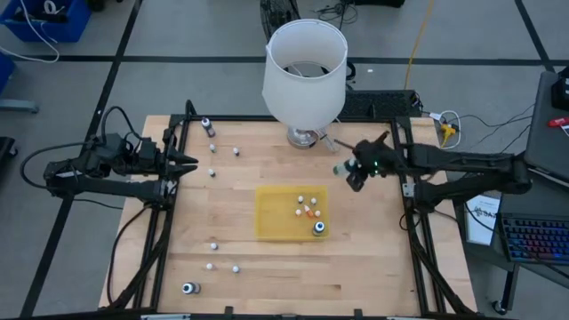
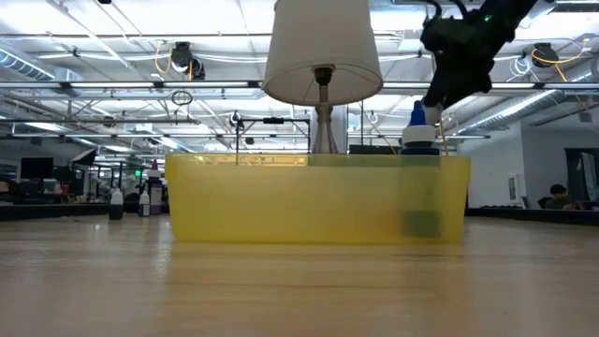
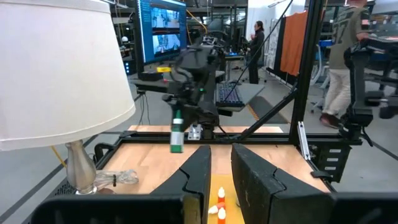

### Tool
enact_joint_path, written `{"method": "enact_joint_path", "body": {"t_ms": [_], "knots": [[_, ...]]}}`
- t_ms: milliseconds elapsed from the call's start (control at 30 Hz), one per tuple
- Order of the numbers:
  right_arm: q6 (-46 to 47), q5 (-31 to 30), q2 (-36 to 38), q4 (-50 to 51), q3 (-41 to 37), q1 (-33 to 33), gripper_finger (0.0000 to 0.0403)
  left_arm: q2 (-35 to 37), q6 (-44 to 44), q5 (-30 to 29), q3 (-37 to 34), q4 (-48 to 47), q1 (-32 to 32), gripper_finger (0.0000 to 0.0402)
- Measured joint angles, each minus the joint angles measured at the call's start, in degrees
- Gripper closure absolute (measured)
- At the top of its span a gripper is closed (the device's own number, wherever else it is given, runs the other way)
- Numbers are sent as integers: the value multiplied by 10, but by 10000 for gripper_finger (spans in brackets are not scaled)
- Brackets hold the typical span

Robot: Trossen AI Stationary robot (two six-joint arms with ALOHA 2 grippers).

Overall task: Pick & Place food coloring
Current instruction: Put the green food coloring bottle into the yellow bin

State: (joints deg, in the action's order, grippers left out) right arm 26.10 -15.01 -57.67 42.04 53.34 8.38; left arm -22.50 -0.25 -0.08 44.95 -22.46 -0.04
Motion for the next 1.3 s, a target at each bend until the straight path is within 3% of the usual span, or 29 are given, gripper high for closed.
{"method": "enact_joint_path", "body": {"t_ms": [233, 400, 700, 900, 1300], "knots": [[36, -12, -44, -51, 3, -103, 270, 0, 0, 0, 0, 0, 0, 334], [29, -12, -132, -22, 80, -134, 270, 0, 0, 0, 0, 0, 0, 334], [-18, -9, -310, 113, 240, -133, 270, 0, 0, 0, 0, 0, 0, 334], [-35, 47, -375, 120, 248, -125, 270, 0, 0, 0, 0, 0, 0, 334], [-47, 26, -398, 136, 248, -120, 270, 0, 0, 0, 0, 0, 0, 334]]}}
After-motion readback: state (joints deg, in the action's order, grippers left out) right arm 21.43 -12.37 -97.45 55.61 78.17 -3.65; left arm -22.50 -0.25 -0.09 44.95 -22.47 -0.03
